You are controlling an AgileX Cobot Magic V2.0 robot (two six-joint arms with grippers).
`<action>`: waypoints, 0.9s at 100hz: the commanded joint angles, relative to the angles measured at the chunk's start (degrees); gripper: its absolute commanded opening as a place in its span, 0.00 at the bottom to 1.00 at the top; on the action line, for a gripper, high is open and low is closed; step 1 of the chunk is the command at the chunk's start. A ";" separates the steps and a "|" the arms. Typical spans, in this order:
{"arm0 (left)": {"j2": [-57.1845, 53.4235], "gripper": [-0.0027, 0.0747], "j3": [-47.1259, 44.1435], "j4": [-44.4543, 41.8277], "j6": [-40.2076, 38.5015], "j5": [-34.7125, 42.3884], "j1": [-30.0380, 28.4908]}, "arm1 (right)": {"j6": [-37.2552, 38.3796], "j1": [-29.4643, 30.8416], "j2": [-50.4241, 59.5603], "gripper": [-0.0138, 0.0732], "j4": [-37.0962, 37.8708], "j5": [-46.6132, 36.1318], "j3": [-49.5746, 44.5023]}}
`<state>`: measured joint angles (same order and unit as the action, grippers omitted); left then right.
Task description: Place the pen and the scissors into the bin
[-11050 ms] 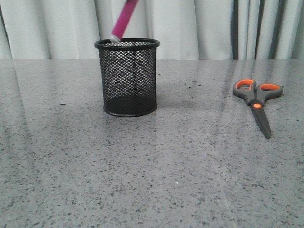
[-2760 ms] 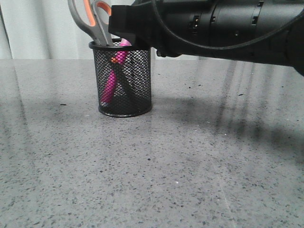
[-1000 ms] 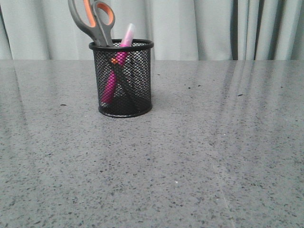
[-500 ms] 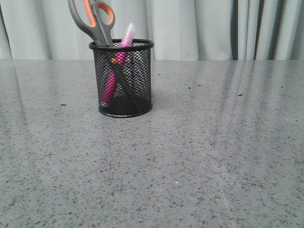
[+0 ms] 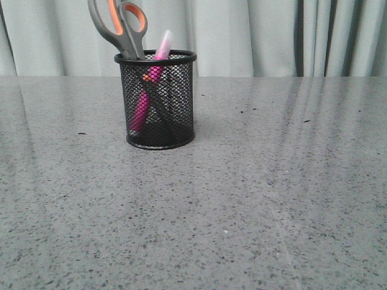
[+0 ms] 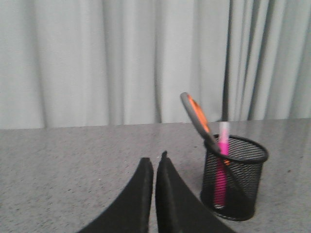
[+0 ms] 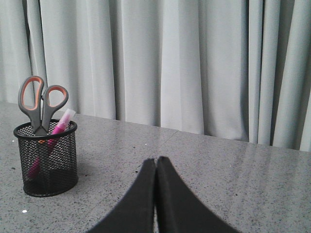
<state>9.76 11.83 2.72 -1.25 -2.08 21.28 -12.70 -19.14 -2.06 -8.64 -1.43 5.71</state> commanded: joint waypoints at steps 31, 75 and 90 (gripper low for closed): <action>-9.32 0.01 -9.01 -1.43 1.25 3.31 -16.49 | -0.61 0.26 -0.55 0.09 -0.06 -4.09 1.52; -11.83 0.01 -13.63 -1.80 1.25 2.08 -19.12 | -0.61 0.26 -0.55 0.09 -0.06 -4.09 1.52; -11.83 0.01 -13.51 -1.80 1.25 2.08 -19.12 | -0.61 0.26 -0.55 0.09 -0.06 -4.09 1.52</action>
<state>-0.23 -0.31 0.91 0.00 -3.95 2.33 -12.80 -19.14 -2.06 -8.64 -1.43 5.61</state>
